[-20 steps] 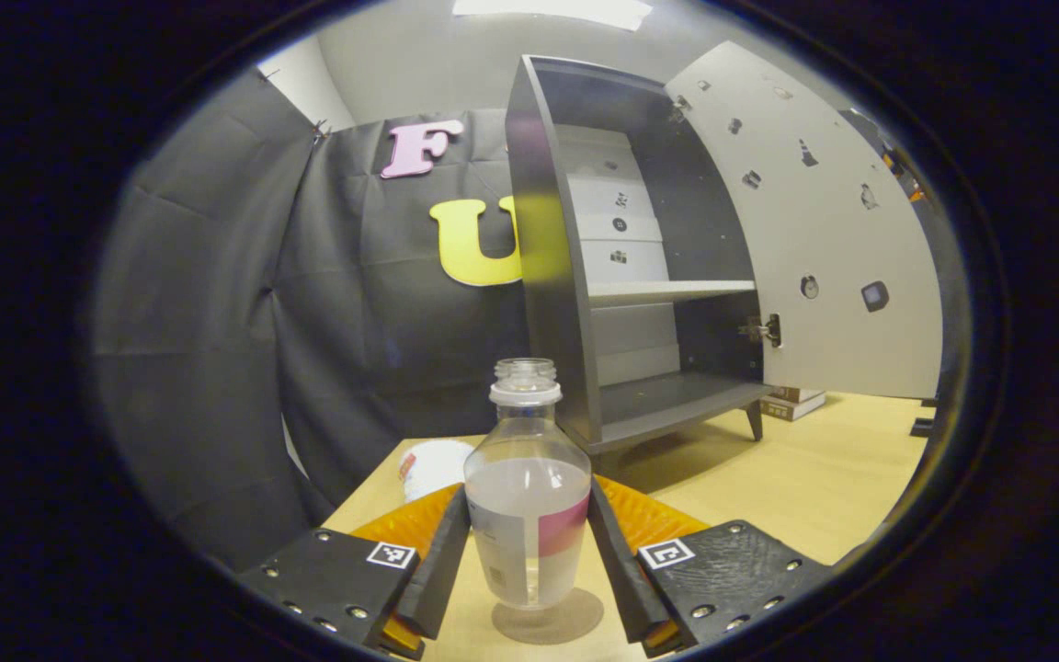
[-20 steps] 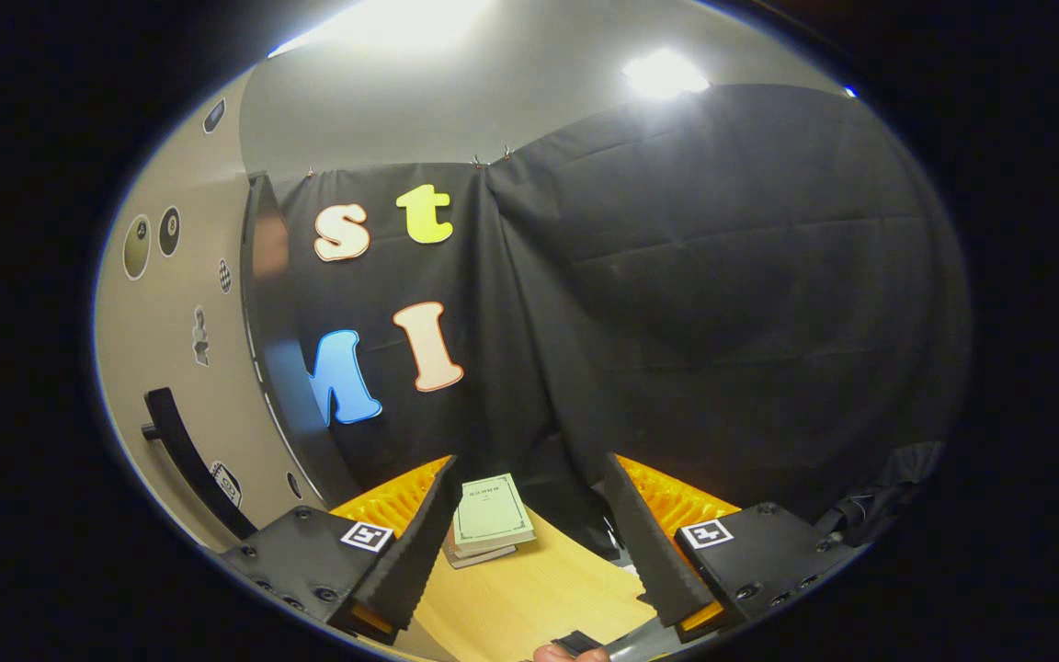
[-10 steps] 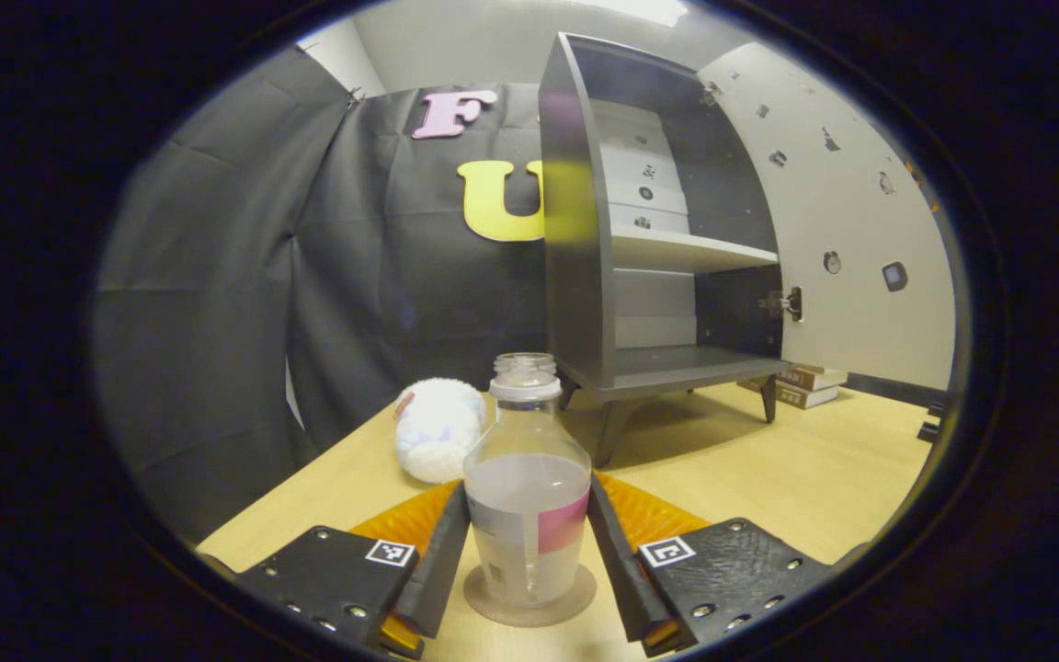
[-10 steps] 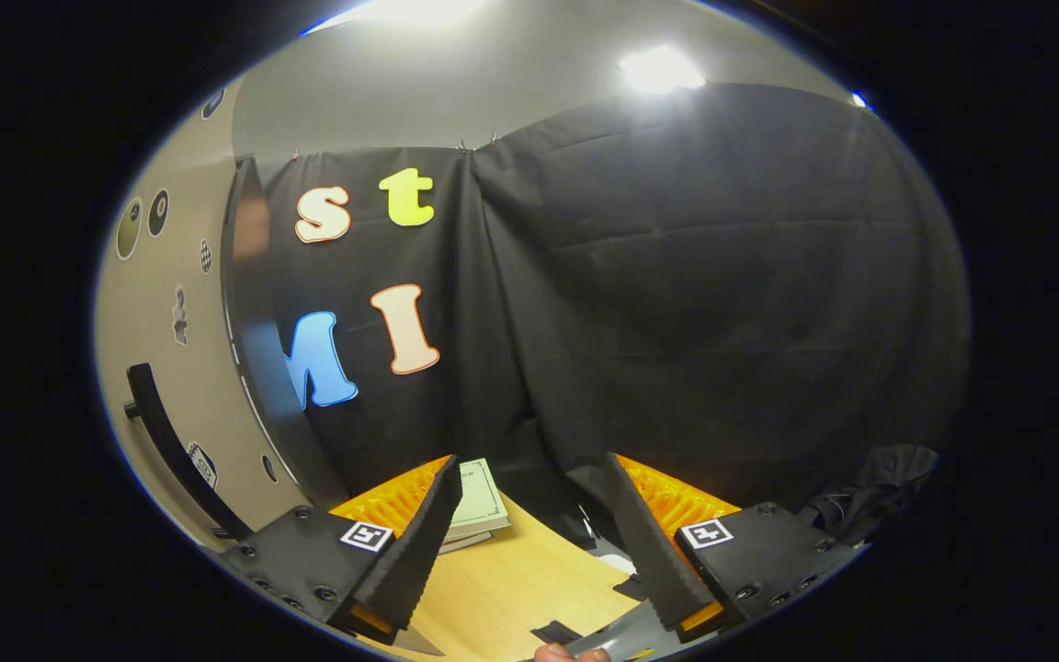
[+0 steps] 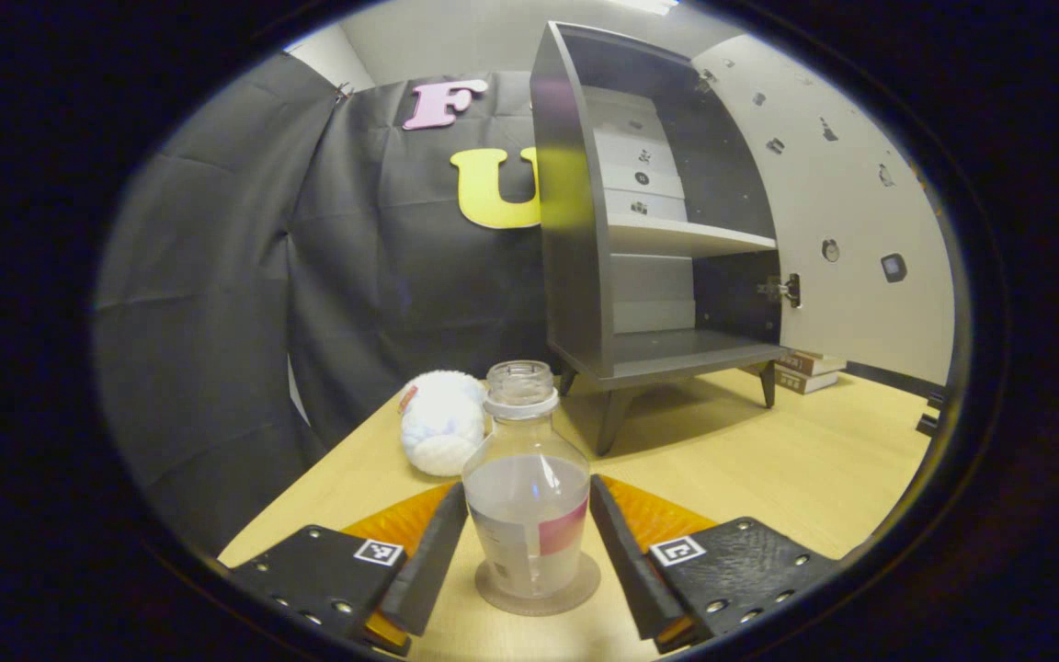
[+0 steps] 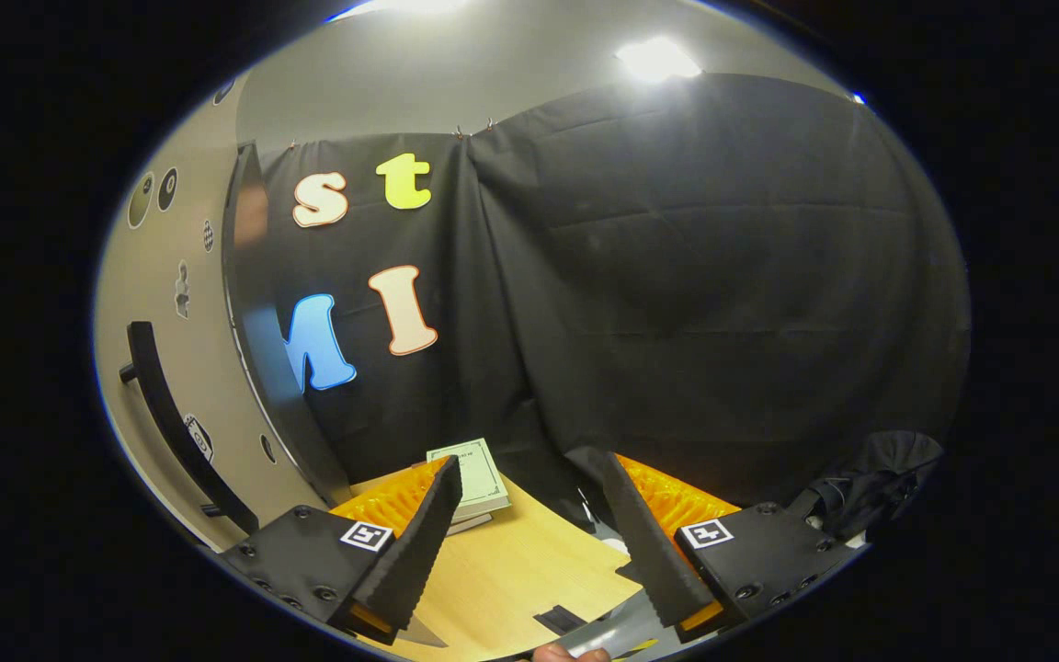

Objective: Open the cabinet door with the right hand, grasp the bottle in the cabinet with the left hand and place it on the coaster, then close the cabinet door with the right hand.

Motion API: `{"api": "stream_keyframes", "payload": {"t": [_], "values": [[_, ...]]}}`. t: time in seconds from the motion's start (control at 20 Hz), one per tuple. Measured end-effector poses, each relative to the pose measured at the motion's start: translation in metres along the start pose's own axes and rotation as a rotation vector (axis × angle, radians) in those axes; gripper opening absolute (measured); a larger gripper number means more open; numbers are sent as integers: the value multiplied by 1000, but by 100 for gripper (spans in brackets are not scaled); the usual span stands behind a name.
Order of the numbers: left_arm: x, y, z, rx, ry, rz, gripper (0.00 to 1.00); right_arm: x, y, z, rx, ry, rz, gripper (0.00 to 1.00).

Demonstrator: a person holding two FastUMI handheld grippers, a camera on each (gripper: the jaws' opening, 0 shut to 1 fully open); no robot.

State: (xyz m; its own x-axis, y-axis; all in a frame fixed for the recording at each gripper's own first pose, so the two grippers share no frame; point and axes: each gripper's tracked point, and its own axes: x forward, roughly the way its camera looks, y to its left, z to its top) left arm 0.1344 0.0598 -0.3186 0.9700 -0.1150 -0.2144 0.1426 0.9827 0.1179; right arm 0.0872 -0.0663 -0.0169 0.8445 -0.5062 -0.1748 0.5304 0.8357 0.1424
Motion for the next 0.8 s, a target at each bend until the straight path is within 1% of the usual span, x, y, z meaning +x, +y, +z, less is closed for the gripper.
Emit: {"api": "stream_keyframes", "payload": {"t": [0.05, 0.15, 0.2, 0.25, 0.3, 0.35, 0.55, 0.6, 0.65, 0.7, 0.8], "values": [[-3, 3, 11, -6, -10, 5, 88, 1, -1, 2, -11, -8, 1, 98], [-10, 4, 36, -43, -31, 0, 87, 7, 1, 5, -33, -24, 17, 98], [-17, 5, 50, -60, -44, 2, 90, 13, 3, 5, -35, -25, 31, 98], [-26, 5, 66, -70, -60, 8, 90, 18, 5, 5, -29, -25, 48, 98], [-36, 3, 79, -72, -76, 20, 89, 23, 8, 6, -19, -28, 71, 93], [-48, 2, 94, -67, -86, 37, 89, 30, 9, 6, -11, -30, 88, 98], [-86, -16, 171, -48, -124, 84, 88, 45, 13, 12, 2, -50, 170, 98], [-96, -24, 189, -35, -125, 98, 87, 50, 14, 16, -2, -57, 188, 98], [-104, -32, 208, -14, -129, 119, 88, 56, 15, 19, -7, -63, 209, 98], [-112, -41, 226, 10, -131, 141, 87, 61, 20, 24, -9, -68, 234, 98], [-125, -61, 257, 51, -140, 173, 87, 69, 34, 35, -5, -72, 296, 98]]}}
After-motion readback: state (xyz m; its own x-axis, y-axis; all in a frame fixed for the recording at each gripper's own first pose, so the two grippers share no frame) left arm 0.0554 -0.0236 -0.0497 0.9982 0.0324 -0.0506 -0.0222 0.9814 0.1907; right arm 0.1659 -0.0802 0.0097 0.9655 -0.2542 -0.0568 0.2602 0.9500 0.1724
